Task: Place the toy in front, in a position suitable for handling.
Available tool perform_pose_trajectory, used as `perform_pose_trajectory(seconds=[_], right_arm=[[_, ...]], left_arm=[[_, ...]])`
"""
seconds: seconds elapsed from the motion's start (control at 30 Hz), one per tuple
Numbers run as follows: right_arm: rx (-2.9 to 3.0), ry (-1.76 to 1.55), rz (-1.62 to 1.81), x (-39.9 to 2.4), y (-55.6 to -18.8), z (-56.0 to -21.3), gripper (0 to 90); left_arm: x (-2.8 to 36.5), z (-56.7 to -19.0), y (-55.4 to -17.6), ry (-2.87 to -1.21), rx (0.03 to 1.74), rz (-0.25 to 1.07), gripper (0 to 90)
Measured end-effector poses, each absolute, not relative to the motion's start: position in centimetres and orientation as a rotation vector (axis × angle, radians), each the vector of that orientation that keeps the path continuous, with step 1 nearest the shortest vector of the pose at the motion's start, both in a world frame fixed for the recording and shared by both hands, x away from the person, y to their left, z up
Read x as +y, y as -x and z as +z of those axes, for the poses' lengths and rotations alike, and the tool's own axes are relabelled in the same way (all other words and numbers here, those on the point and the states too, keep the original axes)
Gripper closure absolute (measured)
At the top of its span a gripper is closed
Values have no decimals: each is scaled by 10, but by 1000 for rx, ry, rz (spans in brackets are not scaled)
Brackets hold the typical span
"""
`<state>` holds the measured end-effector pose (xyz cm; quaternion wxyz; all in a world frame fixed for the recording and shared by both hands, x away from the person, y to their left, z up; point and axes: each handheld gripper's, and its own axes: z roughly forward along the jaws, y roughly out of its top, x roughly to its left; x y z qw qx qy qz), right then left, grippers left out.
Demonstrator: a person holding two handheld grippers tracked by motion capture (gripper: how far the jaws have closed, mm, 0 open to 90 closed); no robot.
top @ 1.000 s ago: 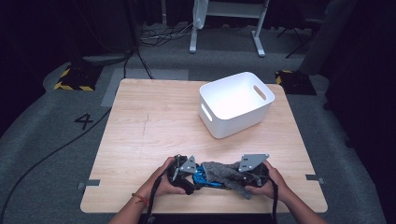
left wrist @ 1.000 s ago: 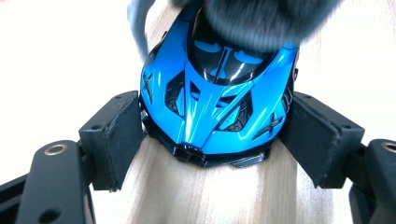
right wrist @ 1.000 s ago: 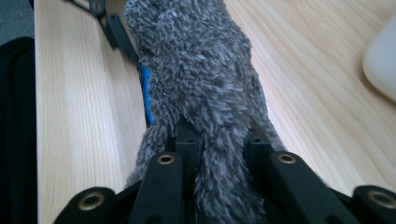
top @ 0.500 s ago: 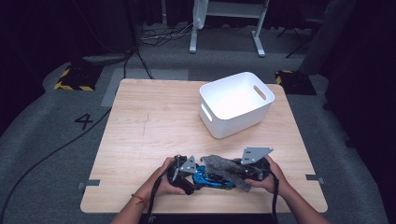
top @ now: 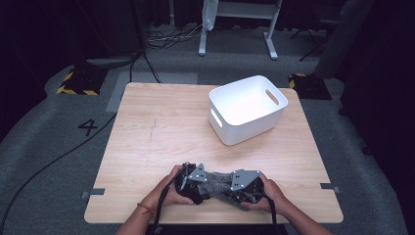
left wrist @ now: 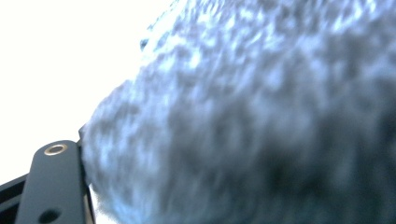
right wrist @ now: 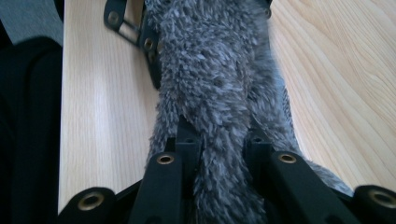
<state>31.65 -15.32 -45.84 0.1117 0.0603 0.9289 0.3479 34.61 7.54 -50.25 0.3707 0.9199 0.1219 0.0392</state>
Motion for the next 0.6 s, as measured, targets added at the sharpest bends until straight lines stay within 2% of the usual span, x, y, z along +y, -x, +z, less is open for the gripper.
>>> perform_pose_trajectory(seconds=[0.37,0.43,0.5,0.6], right_arm=[[2675,-310,1014,-210,-311,-460,758],[2650,-348,1019,-217,-311,-461,761],[2619,-334,964,-219,-311,-461,762],[2619,-345,1011,-220,-315,-464,763]], left_arm=[[76,-502,-346,-2365,302,91,232],[76,-502,-345,-2359,298,86,250],[78,-502,-344,-2355,296,88,320],[77,-502,-345,-2353,313,88,307]])
